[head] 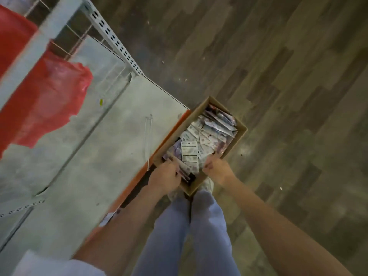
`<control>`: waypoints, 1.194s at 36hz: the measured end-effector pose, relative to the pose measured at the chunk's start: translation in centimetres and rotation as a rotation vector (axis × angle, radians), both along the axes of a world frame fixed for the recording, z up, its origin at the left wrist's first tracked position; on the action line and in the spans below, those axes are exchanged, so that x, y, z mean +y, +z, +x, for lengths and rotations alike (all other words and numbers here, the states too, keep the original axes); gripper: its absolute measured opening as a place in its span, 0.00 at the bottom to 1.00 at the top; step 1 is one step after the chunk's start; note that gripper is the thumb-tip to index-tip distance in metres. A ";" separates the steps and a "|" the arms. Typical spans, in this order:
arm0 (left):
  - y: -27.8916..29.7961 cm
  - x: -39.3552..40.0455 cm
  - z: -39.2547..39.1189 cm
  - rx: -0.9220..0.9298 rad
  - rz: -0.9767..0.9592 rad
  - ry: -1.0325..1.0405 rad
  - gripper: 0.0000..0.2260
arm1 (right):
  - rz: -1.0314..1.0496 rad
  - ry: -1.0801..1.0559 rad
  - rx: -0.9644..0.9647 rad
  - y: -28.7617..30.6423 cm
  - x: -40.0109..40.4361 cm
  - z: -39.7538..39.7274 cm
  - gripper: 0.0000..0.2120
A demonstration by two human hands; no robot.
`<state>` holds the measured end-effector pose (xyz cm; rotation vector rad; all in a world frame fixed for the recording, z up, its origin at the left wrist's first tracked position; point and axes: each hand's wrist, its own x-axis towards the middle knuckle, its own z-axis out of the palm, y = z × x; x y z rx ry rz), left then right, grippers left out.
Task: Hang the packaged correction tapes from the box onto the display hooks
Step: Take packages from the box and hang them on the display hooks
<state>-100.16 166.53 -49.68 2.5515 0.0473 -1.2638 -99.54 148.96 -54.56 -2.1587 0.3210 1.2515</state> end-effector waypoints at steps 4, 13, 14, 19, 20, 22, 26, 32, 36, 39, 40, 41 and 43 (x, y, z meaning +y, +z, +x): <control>-7.9 0.2 0.4 0.025 -0.012 -0.029 0.06 | 0.004 -0.047 0.028 -7.4 0.7 -0.2 0.11; -22.6 1.1 3.6 0.006 0.017 -0.205 0.15 | -0.057 -0.118 0.003 -22.3 2.5 2.2 0.14; -23.9 1.1 3.9 0.010 0.031 -0.253 0.17 | -0.066 -0.127 0.000 -23.7 2.7 2.5 0.14; -29.7 1.5 4.0 0.058 0.167 -0.507 0.16 | -0.069 -0.145 0.026 -28.0 4.0 2.7 0.17; -30.4 1.5 3.9 0.036 0.200 -0.556 0.15 | -0.065 -0.150 0.027 -28.4 4.3 2.5 0.16; -31.2 1.4 3.7 -0.021 0.250 -0.605 0.14 | -0.049 -0.125 0.022 -28.7 4.7 2.1 0.13; -30.3 1.8 3.0 -0.131 0.201 -0.587 0.13 | 0.007 -0.099 -0.019 -26.9 4.9 1.2 0.12; -23.1 2.1 2.7 -0.180 0.134 -0.440 0.12 | 0.030 -0.229 -0.002 -19.1 3.5 0.1 0.06; -15.9 2.3 2.7 -0.137 0.136 -0.324 0.12 | 0.046 -0.328 0.005 -12.5 2.4 -0.2 0.14; -10.1 2.5 2.9 -0.098 0.102 -0.074 0.09 | 0.068 -0.384 -0.002 -6.9 1.7 0.2 0.15; -8.2 2.6 3.0 -0.091 0.085 0.021 0.08 | 0.087 -0.401 -0.009 -5.0 1.6 0.5 0.15; -6.4 2.6 3.2 -0.084 0.067 0.108 0.08 | 0.114 -0.419 -0.018 -3.1 1.5 0.9 0.15; -3.0 2.5 3.6 -0.071 0.015 0.260 0.09 | 0.157 -0.447 -0.038 0.3 1.4 1.8 0.15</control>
